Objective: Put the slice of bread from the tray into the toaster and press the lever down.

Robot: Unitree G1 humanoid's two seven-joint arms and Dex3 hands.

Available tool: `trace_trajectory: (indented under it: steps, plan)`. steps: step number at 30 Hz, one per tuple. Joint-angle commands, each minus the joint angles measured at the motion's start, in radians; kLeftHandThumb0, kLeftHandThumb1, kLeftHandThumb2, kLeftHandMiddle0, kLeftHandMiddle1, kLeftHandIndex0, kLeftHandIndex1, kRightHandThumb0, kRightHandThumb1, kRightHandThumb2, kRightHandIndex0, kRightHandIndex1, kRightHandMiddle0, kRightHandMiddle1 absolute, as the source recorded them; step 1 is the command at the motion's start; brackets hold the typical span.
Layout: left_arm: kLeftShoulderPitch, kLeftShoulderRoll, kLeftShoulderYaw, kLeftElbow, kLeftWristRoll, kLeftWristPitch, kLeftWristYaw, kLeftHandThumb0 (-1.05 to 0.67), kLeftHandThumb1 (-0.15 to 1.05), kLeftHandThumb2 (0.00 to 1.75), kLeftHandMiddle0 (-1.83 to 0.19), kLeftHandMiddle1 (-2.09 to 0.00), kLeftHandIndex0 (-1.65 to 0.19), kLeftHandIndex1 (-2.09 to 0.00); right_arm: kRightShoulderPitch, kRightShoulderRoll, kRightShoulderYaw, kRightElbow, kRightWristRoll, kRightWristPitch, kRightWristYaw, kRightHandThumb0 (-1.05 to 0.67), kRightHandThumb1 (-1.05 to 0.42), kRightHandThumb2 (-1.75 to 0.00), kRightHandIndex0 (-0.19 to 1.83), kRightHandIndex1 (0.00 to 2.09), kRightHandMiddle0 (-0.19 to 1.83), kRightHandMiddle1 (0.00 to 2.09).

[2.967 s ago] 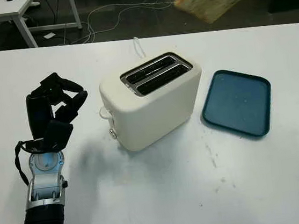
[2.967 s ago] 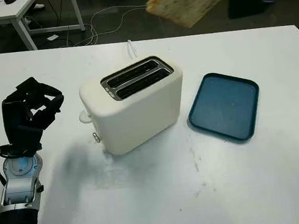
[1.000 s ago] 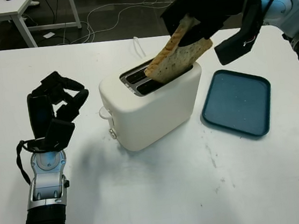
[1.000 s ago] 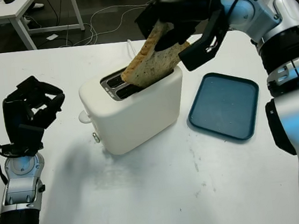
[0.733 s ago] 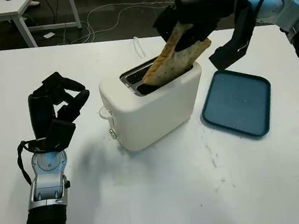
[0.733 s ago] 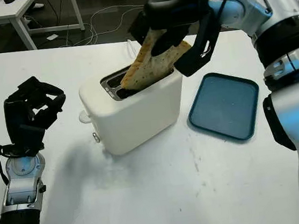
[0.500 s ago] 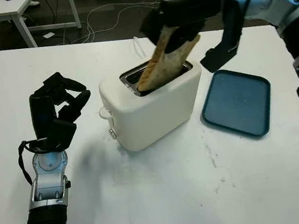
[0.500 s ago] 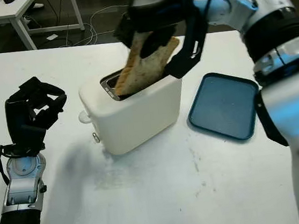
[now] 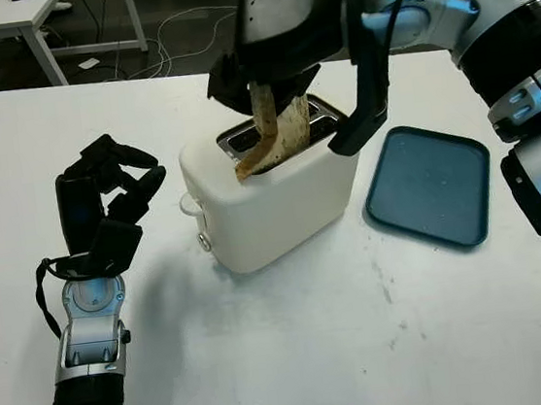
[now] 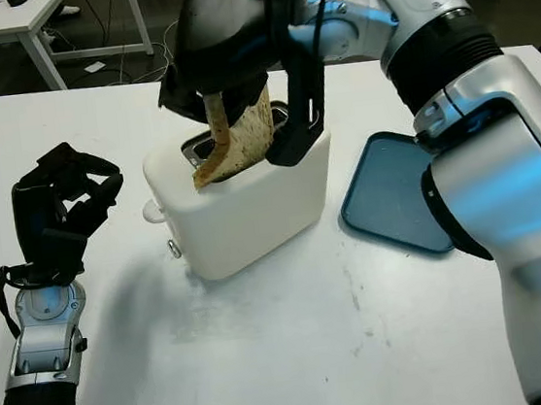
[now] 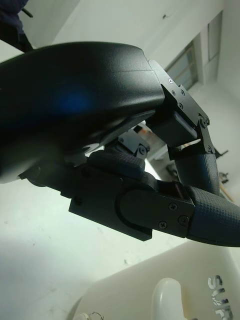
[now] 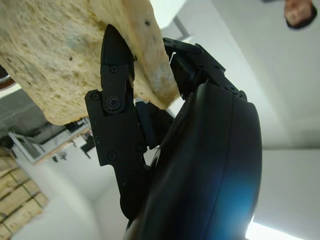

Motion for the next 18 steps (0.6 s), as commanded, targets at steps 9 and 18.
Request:
trace_trajectory:
  steps: [9,18]
  plan:
    - [0.004,0.002,-0.001,-0.002,0.007,-0.003,0.003,-0.99,0.92,0.16,-0.92,-1.54,-0.85,-1.17,-0.063,-0.081,0.072,-0.015,-0.200,0.029,-0.195,-0.43,-0.90,-0.35,1.12,1.75,0.81,1.70]
    - [0.002,0.002,-0.002,-0.002,0.011,-0.003,0.006,-0.98,0.92,0.17,-0.92,-1.56,-0.84,-1.18,-0.088,-0.109,0.058,-0.014,-0.186,0.041,-0.144,-0.45,-0.91,-0.33,1.14,1.75,0.80,1.75]
